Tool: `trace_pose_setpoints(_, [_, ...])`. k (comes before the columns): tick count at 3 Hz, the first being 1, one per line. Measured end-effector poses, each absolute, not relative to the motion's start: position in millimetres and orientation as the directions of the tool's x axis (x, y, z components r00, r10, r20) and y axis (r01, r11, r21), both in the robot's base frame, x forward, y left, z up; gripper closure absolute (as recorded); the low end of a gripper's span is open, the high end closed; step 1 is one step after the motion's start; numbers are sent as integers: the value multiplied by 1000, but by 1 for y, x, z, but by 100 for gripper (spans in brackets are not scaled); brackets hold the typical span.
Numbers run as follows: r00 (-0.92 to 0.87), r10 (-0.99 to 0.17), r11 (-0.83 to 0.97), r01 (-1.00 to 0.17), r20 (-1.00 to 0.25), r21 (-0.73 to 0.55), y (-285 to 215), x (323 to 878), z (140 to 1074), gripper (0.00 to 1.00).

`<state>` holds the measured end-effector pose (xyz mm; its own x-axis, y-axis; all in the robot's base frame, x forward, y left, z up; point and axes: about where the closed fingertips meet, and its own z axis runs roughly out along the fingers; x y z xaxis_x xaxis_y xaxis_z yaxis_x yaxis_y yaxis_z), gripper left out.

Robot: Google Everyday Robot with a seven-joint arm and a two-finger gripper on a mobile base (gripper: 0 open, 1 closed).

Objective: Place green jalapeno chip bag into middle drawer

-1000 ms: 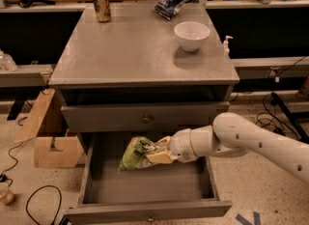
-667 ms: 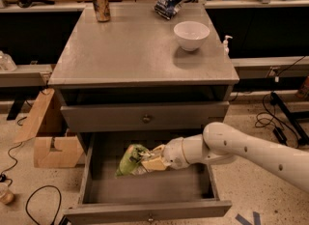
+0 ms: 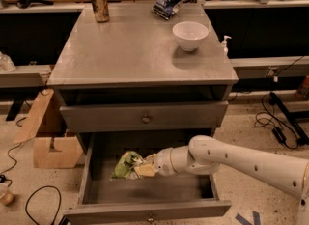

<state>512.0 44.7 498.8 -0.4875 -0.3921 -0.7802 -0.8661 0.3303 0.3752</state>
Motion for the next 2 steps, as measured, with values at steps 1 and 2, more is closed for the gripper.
trace_pose_setpoints(1, [-526,-368,358,-841,-767,406,58,522,478,100])
trace_pose_setpoints(2, [-525,-369,354,-842,-767,406,60,521,478,82])
